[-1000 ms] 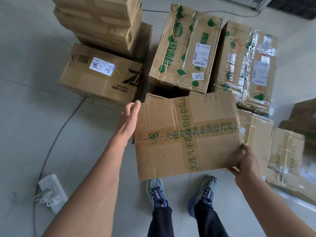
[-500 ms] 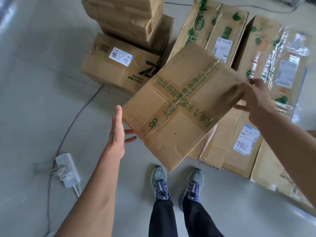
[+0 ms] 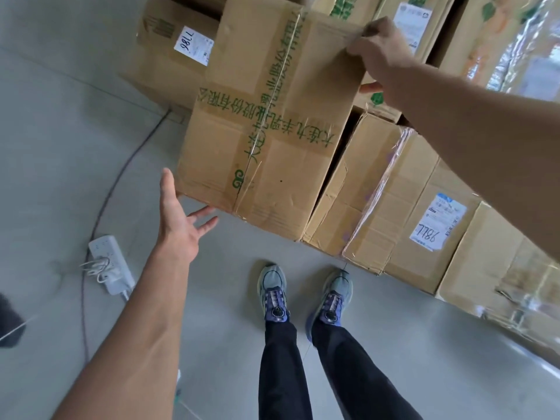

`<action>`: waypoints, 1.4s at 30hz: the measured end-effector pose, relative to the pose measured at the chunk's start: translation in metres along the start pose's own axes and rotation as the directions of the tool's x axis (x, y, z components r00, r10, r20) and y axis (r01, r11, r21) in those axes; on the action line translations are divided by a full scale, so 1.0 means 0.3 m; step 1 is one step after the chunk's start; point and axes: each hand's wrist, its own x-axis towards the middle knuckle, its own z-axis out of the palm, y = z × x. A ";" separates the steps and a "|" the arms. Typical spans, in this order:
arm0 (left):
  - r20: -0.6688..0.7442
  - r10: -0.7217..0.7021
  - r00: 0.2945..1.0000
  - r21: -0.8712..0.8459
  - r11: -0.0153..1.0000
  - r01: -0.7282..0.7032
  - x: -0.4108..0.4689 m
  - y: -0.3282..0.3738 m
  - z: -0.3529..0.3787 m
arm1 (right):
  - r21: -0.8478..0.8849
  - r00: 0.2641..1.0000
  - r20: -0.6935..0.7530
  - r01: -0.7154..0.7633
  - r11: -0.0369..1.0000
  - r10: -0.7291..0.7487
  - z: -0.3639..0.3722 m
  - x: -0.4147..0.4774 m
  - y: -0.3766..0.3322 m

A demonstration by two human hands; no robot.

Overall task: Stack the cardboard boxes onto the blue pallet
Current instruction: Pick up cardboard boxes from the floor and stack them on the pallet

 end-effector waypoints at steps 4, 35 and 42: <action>0.010 -0.007 1.000 0.010 1.000 0.007 0.007 -0.031 0.037 | -0.015 0.999 -0.015 -0.040 0.999 0.040 -0.032 0.018 0.067; 0.056 0.160 0.986 0.447 0.879 -0.168 0.010 0.053 0.098 | -0.005 0.994 -0.105 -0.043 0.999 0.042 -0.068 -0.063 0.173; 0.247 0.321 0.914 0.573 0.713 -0.405 -0.171 0.145 0.209 | 0.142 0.989 -0.146 -0.009 0.990 0.030 -0.111 -0.243 0.184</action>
